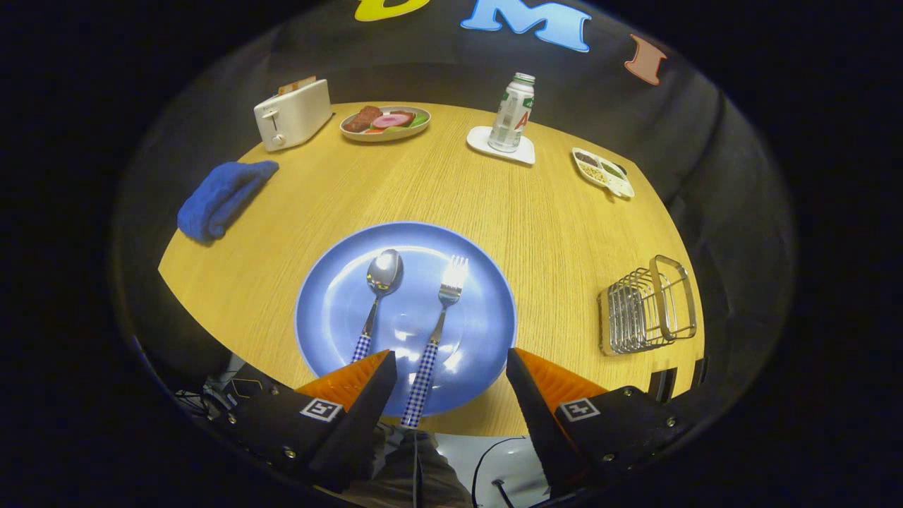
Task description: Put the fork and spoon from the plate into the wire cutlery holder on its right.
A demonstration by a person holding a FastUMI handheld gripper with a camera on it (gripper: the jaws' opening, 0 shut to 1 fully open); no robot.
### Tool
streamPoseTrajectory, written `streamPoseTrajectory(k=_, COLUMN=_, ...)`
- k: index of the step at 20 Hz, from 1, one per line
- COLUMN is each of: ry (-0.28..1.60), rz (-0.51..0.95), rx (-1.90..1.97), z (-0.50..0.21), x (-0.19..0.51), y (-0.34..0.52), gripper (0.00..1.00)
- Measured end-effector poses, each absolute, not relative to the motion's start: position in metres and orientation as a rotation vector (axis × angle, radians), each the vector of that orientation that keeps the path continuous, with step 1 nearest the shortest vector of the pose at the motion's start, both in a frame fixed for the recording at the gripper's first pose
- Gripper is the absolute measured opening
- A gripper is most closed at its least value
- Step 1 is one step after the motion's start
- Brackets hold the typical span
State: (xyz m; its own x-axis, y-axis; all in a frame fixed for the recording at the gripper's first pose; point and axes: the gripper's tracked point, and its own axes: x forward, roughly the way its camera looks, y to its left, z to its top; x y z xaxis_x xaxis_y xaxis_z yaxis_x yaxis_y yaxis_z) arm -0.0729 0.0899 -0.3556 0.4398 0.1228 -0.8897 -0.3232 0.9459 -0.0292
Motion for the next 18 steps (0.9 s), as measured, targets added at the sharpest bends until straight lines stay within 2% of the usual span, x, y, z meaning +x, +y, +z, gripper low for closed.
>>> streamPoseTrajectory(k=3, ry=1.132, rz=0.298, rx=-0.223, z=-0.367, x=-0.079, y=0.093, gripper=0.91)
streamPoseTrajectory(k=6, ry=1.172, rz=0.327, rx=-0.223, z=-0.376, x=-0.082, y=0.101, gripper=0.76)
streamPoseTrajectory(k=10, ry=1.228, rz=0.342, rx=-0.243, z=-0.381, x=-0.084, y=0.103, gripper=0.75)
streamPoseTrajectory(k=12, ry=1.282, rz=0.323, rx=-0.244, z=-0.387, x=-0.091, y=0.097, gripper=0.30)
streamPoseTrajectory(k=16, ry=1.337, rz=0.305, rx=-0.198, z=-0.386, x=-0.084, y=0.096, gripper=0.30)
streamPoseTrajectory(k=18, ry=1.369, rz=0.305, rx=-0.197, z=-0.403, x=-0.082, y=0.093, gripper=0.08)
